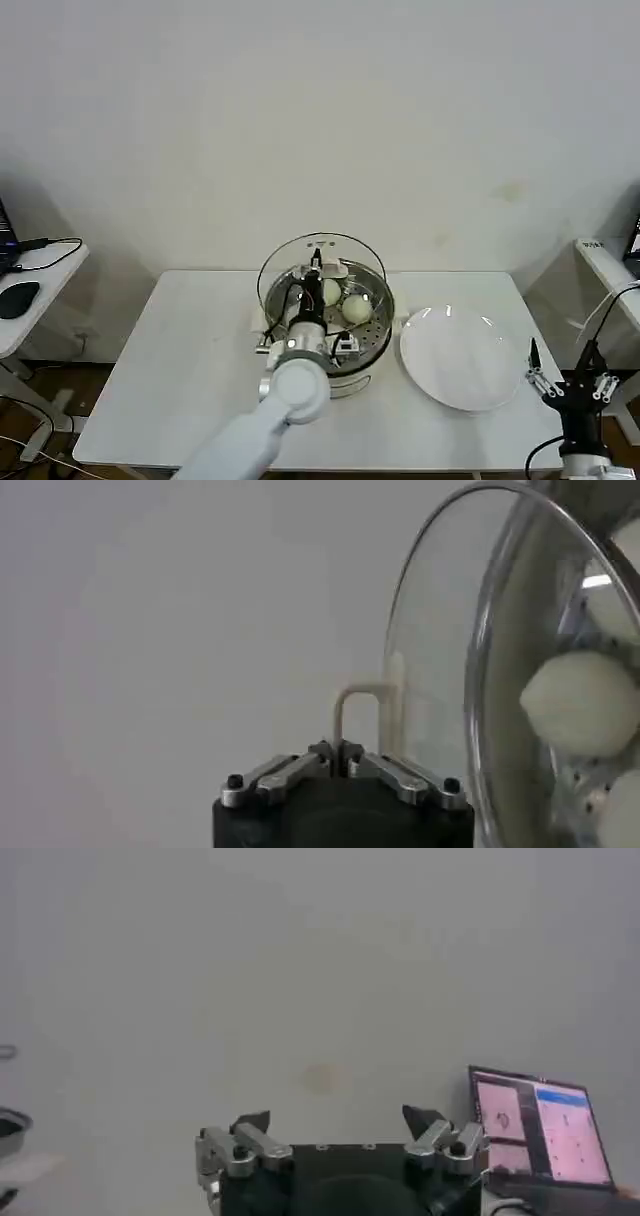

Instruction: Take steamed baozi put them in steamer then cover it.

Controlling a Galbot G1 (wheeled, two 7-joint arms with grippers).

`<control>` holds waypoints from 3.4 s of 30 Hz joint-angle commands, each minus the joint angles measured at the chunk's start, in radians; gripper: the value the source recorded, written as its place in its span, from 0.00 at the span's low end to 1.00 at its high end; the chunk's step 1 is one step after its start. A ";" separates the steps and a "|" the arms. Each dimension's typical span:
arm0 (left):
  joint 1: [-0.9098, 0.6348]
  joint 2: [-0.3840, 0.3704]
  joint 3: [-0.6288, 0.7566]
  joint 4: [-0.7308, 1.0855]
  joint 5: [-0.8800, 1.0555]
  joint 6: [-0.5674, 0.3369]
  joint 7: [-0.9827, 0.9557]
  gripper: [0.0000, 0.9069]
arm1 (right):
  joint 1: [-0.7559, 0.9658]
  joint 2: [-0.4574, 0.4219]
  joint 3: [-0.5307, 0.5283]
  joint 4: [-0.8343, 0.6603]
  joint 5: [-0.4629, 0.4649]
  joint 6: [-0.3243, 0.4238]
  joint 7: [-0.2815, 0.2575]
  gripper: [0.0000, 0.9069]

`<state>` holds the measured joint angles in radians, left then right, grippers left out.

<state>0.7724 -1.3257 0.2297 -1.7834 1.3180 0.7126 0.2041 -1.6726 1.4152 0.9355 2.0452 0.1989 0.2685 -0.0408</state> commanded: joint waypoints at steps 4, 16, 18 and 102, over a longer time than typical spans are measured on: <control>0.068 -0.044 0.024 0.025 0.097 -0.016 0.022 0.00 | 0.003 -0.002 -0.008 -0.003 -0.005 0.001 -0.002 1.00; 0.069 -0.019 0.016 0.027 0.094 -0.017 0.043 0.00 | 0.001 0.000 -0.019 0.002 -0.006 0.002 -0.005 1.00; 0.072 -0.020 0.017 0.027 0.095 -0.018 0.043 0.00 | 0.000 0.001 -0.021 0.003 -0.006 0.002 -0.006 1.00; 0.070 -0.032 0.021 0.002 0.106 -0.035 0.082 1.00 | -0.025 0.024 -0.047 0.011 -0.027 0.025 -0.021 1.00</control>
<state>0.8391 -1.3614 0.2484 -1.7744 1.4268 0.6779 0.2794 -1.6970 1.4383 0.8887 2.0551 0.1724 0.2929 -0.0615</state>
